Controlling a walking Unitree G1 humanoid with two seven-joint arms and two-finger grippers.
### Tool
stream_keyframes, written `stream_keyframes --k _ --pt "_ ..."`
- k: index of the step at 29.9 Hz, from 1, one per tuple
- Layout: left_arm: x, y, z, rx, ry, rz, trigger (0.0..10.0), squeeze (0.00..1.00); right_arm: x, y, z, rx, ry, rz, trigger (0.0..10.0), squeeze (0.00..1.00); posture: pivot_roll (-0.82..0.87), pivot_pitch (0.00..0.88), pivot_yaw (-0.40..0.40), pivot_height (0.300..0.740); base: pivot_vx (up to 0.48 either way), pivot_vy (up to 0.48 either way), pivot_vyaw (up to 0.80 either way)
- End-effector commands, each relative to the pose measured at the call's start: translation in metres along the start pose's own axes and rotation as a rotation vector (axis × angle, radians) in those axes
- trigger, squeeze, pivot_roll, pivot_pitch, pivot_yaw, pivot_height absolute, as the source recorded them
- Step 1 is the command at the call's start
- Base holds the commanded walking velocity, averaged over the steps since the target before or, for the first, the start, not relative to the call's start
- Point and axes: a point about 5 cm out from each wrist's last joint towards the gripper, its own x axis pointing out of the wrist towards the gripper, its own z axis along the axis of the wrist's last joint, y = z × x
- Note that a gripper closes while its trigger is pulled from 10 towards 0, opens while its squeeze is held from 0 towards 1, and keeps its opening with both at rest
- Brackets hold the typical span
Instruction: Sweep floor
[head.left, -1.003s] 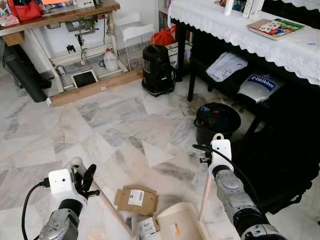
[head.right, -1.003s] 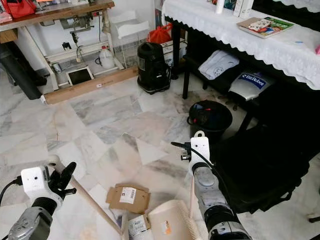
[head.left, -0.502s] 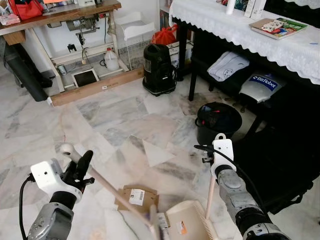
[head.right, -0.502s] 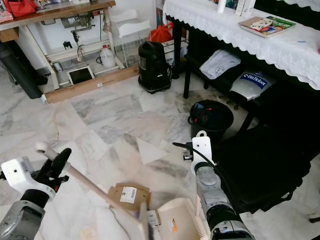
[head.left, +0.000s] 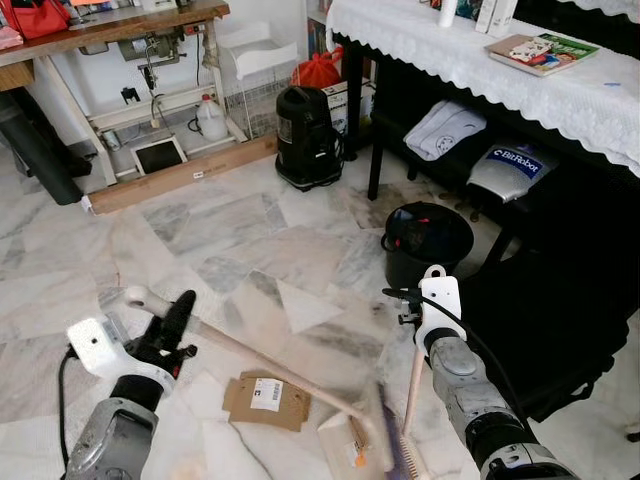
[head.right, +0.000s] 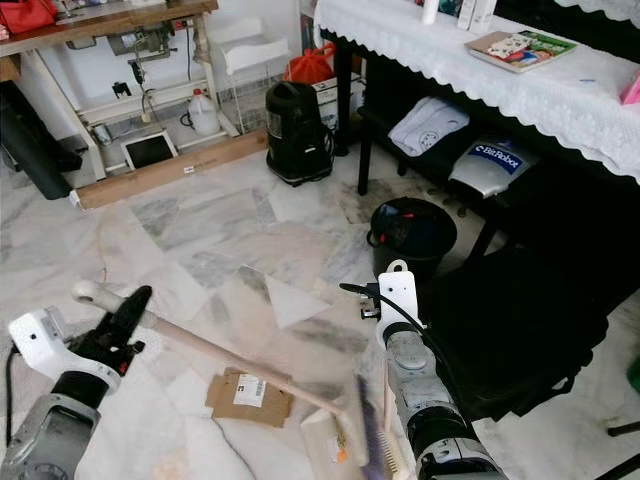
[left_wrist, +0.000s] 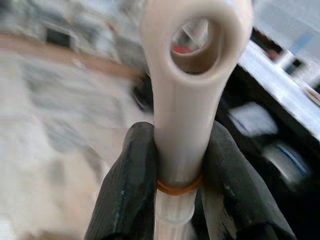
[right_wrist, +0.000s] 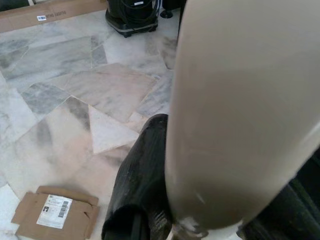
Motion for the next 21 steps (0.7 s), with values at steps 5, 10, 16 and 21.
stream_keyframes --k 5,10,16,21 --pt "0.001 -0.001 0.036 0.157 -0.204 0.083 10.0 0.00 0.000 0.004 0.002 0.029 -0.017 0.009 10.0 0.00 -0.13 0.084 0.053 0.740 0.000 0.000 0.00" --pt "0.000 -0.012 0.045 0.340 -0.285 0.122 10.0 0.00 0.001 0.003 0.015 0.079 -0.101 0.012 10.0 0.00 -0.13 0.076 0.053 0.740 0.000 0.000 0.00" --pt "-0.005 -0.015 0.032 0.443 -0.269 0.138 10.0 0.00 -0.002 -0.001 0.042 0.137 -0.258 0.030 10.0 0.00 -0.14 0.059 0.056 0.740 0.000 0.000 0.00" --pt "-0.008 -0.018 0.025 0.478 -0.259 0.145 10.0 0.00 -0.005 -0.001 0.061 0.173 -0.345 0.052 10.0 0.00 -0.14 0.047 0.057 0.740 0.000 0.000 0.00"
